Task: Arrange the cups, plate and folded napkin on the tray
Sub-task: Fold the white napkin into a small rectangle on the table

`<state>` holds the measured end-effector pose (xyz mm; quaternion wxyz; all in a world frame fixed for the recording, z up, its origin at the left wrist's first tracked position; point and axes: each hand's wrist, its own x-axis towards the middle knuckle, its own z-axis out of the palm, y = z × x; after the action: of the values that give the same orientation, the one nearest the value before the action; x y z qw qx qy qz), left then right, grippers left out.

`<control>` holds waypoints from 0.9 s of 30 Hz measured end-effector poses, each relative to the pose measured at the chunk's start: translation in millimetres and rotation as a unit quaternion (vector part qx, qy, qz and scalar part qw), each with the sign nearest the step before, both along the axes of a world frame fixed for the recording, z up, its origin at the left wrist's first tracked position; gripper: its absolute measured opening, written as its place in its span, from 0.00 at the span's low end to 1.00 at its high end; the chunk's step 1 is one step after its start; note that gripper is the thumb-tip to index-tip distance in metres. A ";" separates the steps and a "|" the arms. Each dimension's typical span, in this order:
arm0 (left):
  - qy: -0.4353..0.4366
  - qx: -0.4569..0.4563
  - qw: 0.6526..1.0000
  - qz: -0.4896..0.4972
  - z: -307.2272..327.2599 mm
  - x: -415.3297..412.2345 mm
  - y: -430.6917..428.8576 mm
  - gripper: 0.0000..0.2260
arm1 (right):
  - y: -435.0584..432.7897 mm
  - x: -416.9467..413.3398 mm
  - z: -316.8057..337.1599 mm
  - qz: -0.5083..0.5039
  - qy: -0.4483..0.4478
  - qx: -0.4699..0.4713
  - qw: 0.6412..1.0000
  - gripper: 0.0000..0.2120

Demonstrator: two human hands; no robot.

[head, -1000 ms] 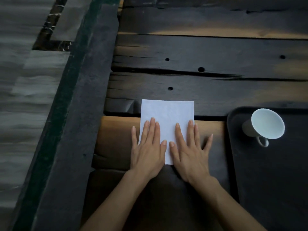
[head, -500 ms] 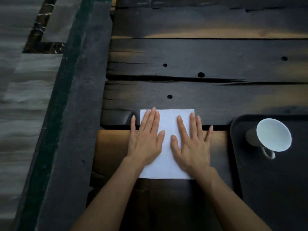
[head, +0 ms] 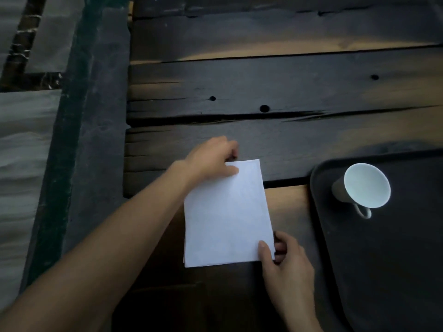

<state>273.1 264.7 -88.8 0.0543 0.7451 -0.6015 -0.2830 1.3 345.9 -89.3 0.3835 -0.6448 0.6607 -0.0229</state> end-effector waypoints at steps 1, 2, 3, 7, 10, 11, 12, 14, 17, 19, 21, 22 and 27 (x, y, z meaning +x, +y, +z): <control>0.025 0.019 0.999 0.002 1.8 2.4 -8.1 0.13 | 1.0 0.3 1.0 -0.014 -0.003 0.008 1.000 0.17; 0.040 0.038 0.998 0.003 2.8 3.1 -14.0 0.11 | 1.0 0.4 1.6 -0.024 -0.002 0.016 1.000 0.15; 0.045 0.056 0.997 0.002 3.0 3.4 -18.4 0.10 | -0.3 0.9 2.0 -0.032 0.000 0.023 0.999 0.13; 0.047 0.096 0.994 0.003 3.8 3.2 -27.6 0.04 | -7.9 0.1 0.9 -0.024 0.016 0.055 0.998 0.05; 0.064 0.090 0.994 0.012 5.7 4.5 -26.9 0.03 | -12.3 -2.9 0.4 0.004 0.022 0.061 0.998 0.06; 0.066 0.086 0.994 0.015 6.9 5.4 -25.3 0.02 | -14.7 -3.5 1.3 0.007 0.023 0.063 0.998 0.06; 0.066 0.082 0.994 0.017 7.5 6.0 -23.4 0.02 | -18.0 -4.8 1.6 0.011 0.024 0.064 0.998 0.06; 0.064 0.074 0.995 0.030 7.2 7.8 -18.0 0.03 | -27.5 -6.7 2.5 0.033 0.035 0.060 0.997 0.06; 0.064 0.056 0.994 0.070 3.3 12.4 -3.7 0.04 | -50.4 -5.0 4.3 0.063 0.057 0.042 0.995 0.06; 0.061 0.046 0.992 0.100 -1.0 17.7 8.6 0.04 | -70.0 -1.6 5.3 0.074 0.064 0.029 0.995 0.06; 0.052 0.046 0.990 0.126 -4.5 23.1 22.5 0.04 | -89.6 4.2 7.3 0.086 0.067 0.013 0.994 0.04; 0.045 0.048 0.988 0.139 -5.4 25.5 29.4 0.05 | -98.9 7.8 8.0 0.095 0.068 0.005 0.993 0.04; 0.022 0.056 0.976 0.210 -5.6 26.8 61.1 0.05 | -132.9 30.1 6.8 0.163 0.069 -0.046 0.983 0.02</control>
<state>299.9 325.7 -94.4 0.0835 0.8503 -0.4135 -0.3147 31.4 212.9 -82.5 0.3052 -0.7609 0.5701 0.0539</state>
